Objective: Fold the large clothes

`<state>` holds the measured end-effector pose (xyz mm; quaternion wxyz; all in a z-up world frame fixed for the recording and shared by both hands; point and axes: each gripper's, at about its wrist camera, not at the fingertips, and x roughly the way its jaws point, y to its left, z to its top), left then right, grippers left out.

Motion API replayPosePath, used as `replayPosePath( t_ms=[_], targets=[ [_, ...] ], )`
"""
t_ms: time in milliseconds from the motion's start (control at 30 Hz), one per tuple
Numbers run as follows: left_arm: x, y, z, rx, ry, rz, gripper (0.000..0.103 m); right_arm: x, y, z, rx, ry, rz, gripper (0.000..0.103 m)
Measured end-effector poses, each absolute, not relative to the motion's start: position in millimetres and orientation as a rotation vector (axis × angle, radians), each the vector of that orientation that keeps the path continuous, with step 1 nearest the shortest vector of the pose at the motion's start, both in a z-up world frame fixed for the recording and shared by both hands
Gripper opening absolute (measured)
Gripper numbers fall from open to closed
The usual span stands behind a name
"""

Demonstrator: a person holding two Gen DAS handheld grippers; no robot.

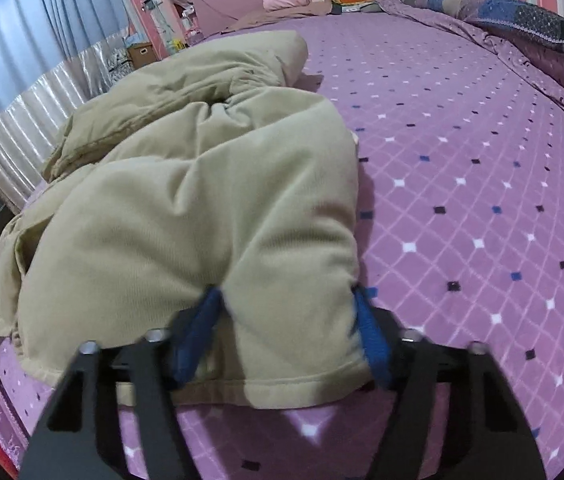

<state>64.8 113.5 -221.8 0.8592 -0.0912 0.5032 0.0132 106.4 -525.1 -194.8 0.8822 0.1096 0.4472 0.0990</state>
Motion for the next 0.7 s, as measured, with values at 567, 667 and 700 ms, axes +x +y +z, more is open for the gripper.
replayPosePath(
  t_ms=[567, 667, 700],
  targets=[
    [77.9, 119.1, -218.3, -0.199, 1.093, -0.027, 0.090, 45.4, -516.0, -160.1, 0.192, 0.866, 0.211, 0.021],
    [77.5, 116.4, -219.4, -0.210, 1.102, -0.071, 0.071, 49.2, -518.7, -160.3, 0.207, 0.869, 0.200, 0.034],
    [76.5, 114.9, -218.7, -0.196, 1.100, -0.073, 0.070, 49.4, -522.0, -160.5, 0.219, 0.872, 0.202, 0.037]
  ],
)
